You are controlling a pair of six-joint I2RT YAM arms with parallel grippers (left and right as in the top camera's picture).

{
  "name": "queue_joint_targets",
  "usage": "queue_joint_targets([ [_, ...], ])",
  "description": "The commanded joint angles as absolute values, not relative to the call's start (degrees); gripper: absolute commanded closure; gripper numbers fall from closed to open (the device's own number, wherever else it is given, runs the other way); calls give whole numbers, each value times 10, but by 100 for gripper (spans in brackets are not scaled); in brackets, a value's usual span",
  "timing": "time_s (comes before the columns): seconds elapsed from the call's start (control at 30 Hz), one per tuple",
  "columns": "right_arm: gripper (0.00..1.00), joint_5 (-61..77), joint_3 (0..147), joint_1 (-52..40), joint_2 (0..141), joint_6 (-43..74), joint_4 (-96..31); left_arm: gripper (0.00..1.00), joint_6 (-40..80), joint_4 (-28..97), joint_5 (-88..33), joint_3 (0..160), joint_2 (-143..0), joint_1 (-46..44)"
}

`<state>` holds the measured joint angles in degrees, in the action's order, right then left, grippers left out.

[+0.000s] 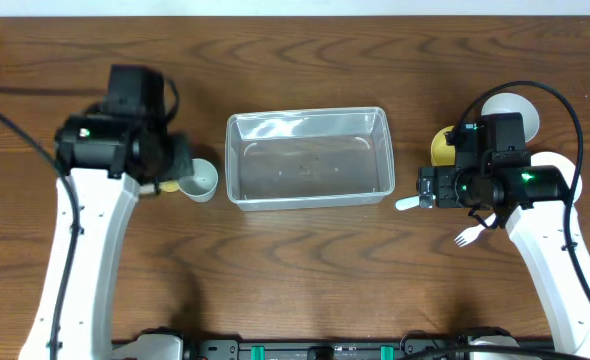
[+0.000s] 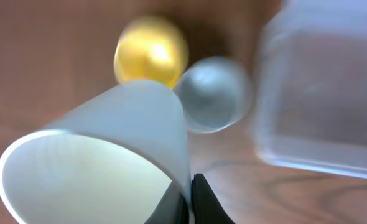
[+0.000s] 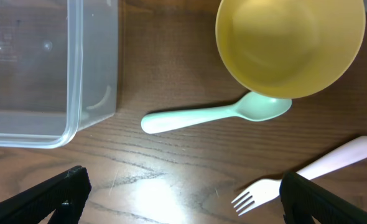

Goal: Pack container
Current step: 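Carry the white cup into the container's back-left corner and release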

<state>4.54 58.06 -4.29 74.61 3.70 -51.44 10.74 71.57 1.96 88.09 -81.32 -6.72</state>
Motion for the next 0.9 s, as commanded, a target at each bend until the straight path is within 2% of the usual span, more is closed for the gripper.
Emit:
queue_joint_targets([
  [0.0,1,50,588,-37,746,43,-515,94,115,728,21,977,-860,-124],
  [0.13,1,49,588,-37,746,43,-515,94,114,724,19,1051,-939,-189],
  [0.33,1,49,588,-37,746,43,-515,94,113,689,14,1065,-1039,-241],
  [0.87,1,49,588,-37,746,43,-517,94,112,652,-10,1065,-1200,-238],
])
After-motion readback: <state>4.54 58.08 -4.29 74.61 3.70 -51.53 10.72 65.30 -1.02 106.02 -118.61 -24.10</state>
